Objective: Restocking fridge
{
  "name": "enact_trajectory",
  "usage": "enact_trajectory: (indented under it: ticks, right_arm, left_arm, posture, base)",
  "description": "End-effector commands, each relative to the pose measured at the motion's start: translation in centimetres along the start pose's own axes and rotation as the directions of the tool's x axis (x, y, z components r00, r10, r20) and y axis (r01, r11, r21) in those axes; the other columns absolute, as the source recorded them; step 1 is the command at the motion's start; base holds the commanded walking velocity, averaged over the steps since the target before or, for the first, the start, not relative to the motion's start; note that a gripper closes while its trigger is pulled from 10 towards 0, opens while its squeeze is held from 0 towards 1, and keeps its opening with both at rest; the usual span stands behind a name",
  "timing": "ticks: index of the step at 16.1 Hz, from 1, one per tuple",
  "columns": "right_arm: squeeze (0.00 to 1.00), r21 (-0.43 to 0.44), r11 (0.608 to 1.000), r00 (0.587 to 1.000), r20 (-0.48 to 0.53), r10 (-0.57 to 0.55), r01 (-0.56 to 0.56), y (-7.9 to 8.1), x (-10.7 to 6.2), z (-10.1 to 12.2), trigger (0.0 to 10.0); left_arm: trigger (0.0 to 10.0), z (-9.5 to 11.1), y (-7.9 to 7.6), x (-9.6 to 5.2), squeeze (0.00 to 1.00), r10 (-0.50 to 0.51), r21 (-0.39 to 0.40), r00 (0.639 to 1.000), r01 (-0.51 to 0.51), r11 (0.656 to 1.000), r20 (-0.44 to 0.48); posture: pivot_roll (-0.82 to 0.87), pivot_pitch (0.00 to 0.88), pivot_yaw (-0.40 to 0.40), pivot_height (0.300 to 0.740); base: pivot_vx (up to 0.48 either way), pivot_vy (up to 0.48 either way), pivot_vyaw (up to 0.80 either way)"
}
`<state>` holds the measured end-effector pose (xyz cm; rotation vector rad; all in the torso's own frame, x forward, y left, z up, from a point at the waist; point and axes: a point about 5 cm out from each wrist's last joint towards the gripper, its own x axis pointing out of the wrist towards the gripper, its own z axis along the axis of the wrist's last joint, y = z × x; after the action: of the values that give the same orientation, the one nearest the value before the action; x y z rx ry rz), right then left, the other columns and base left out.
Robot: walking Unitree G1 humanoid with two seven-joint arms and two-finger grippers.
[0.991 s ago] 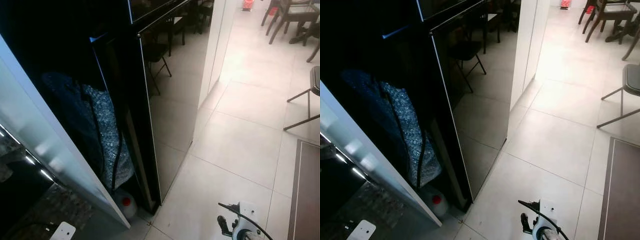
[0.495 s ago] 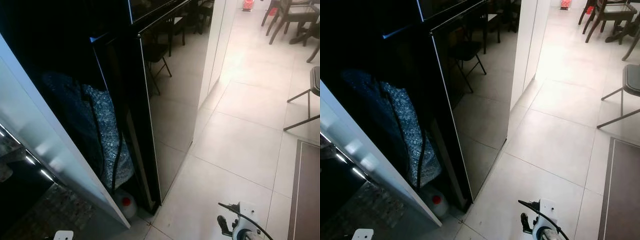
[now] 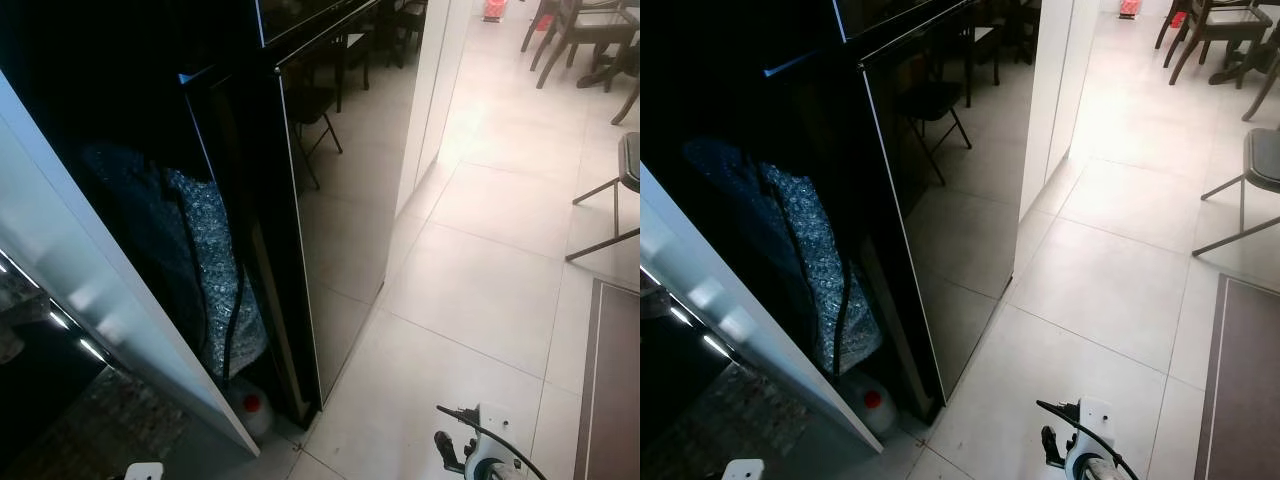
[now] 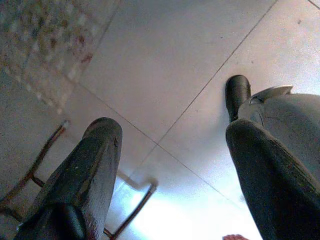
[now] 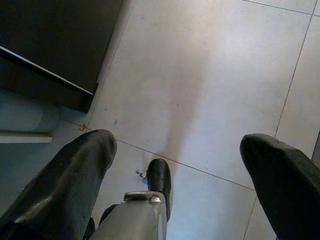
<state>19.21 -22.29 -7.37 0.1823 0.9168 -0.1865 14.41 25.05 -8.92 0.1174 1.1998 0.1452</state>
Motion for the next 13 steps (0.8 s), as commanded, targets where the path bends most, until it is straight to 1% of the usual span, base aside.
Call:
enact_trajectory:
  ticks: [1,3,5,7,8,9,10,11,13]
  right_arm:
    - [0.0,0.004,1.0,1.0,-0.003,0.005,-0.005,0.0,0.0,0.1,10.0]
    - [0.0,0.001,1.0,1.0,-0.003,0.006,-0.006,0.1,0.0,0.1,10.0]
    - [0.0,-0.003,1.0,1.0,-0.004,0.008,-0.008,0.0,0.0,0.2,10.0]
    - [0.0,-0.006,1.0,1.0,-0.004,0.007,-0.007,0.0,0.0,0.2,10.0]
    - [0.0,-0.008,1.0,1.0,-0.004,0.008,-0.008,0.0,0.0,0.2,10.0]
    - [0.0,-0.01,1.0,1.0,-0.004,0.009,-0.009,0.0,0.0,0.2,10.0]
    - [0.0,-0.012,1.0,1.0,-0.003,0.01,-0.01,0.0,0.0,0.2,10.0]
    - [0.0,-0.016,1.0,1.0,-0.001,0.01,-0.01,0.0,0.0,0.2,10.0]
    - [0.0,-0.04,0.999,1.0,-0.005,0.018,-0.019,0.1,0.0,0.3,10.0]
  left_arm:
    - [10.0,0.7,-0.5,0.0,0.0,-0.028,0.065,0.999,0.026,0.998,0.031]
    - [10.0,1.3,-0.8,0.1,0.0,-0.03,0.072,0.999,0.027,0.997,0.043]
    - [10.0,1.8,-1.2,0.1,0.0,-0.045,0.106,0.997,0.039,0.994,0.06]
    - [10.0,2.6,-1.4,0.0,0.0,-0.053,0.057,0.994,0.047,0.997,0.097]
    - [10.0,3.2,-1.8,0.0,0.0,-0.08,0.016,0.988,0.079,0.997,0.13]
    - [10.0,3.4,-1.9,0.0,0.0,-0.082,0.002,0.987,0.083,0.997,0.139]
    - [10.0,3.5,-1.8,0.0,0.0,-0.072,-0.046,0.988,0.079,0.996,0.14]
    - [10.0,3.5,-1.7,0.0,0.0,-0.064,-0.059,0.989,0.072,0.996,0.136]
    - [10.0,3.3,-1.8,0.0,0.0,-0.066,-0.048,0.989,0.073,0.996,0.133]
  posture:
    - [-0.09,0.02,0.053,0.74]
    - [-0.09,0.023,0.054,0.74]
    - [-0.09,0.025,0.053,0.74]
    - [-0.09,0.027,0.051,0.74]
    - [-0.09,0.029,0.052,0.74]
    - [-0.09,0.029,0.052,0.74]
    - [-0.09,0.028,0.053,0.74]
    - [-0.09,0.028,0.054,0.74]
    - [-0.1,0.024,0.057,0.74]
  base:
    - [0.0,0.0,0.0]
    - [0.0,0.0,0.0]
    - [0.0,0.0,0.0]
    - [0.0,0.0,0.0]
    - [0.0,0.0,0.0]
    - [0.0,0.0,0.0]
    - [0.0,0.0,0.0]
    - [0.0,0.0,0.0]
    - [0.0,0.0,0.0]
